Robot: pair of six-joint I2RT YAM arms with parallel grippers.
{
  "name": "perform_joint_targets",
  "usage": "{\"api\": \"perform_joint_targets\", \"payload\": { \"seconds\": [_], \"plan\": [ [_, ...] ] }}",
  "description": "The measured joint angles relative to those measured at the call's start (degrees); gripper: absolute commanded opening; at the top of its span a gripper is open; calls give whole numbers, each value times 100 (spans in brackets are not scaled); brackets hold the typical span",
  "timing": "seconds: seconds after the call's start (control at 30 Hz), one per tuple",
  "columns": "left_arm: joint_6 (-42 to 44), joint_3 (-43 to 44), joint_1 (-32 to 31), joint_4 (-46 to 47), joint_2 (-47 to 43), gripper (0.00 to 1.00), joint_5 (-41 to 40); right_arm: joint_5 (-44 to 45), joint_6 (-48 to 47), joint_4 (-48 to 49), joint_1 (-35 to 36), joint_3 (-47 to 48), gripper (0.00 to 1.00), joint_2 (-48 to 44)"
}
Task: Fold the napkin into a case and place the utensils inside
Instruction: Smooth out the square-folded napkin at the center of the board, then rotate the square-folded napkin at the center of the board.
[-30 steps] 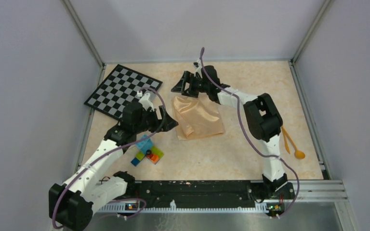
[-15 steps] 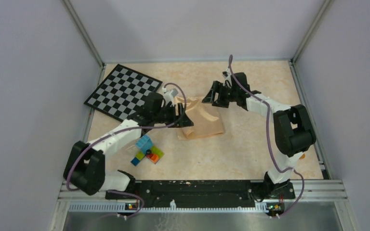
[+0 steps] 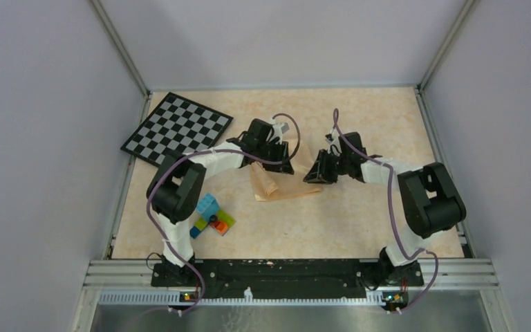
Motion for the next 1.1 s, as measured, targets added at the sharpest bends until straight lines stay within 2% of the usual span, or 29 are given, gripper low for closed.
{"api": "perform_joint_targets", "payload": {
  "seconds": [0.13,0.37,0.57,0.77,0.87,0.97,1.07,1.1],
  "plan": [
    [339,205,-4,-546,398,38,-210,-74,31,87,0,-295,23,-177],
    [807,144,-9,-1458,256,35,-905,20,26,61,11,-476,23,-236],
    [984,-658,52,-2153,-1016,37,-1648,450,-129,-400,96,-461,23,-358],
    [946,-890,164,-2398,-2551,50,-1845,957,-293,-927,164,-402,23,-345],
    [887,-887,232,-2358,-3130,52,-1849,1357,-361,-1180,131,-190,24,-280],
    [772,-885,304,-2186,-3346,56,-1738,1985,-527,-1495,26,234,25,-85],
    [522,-874,402,-1853,-3281,63,-1421,3298,-964,-1858,-188,1073,30,374],
    [444,-866,437,-1716,-3206,63,-1294,3766,-1163,-1941,-264,1379,35,581]
  ]
}}
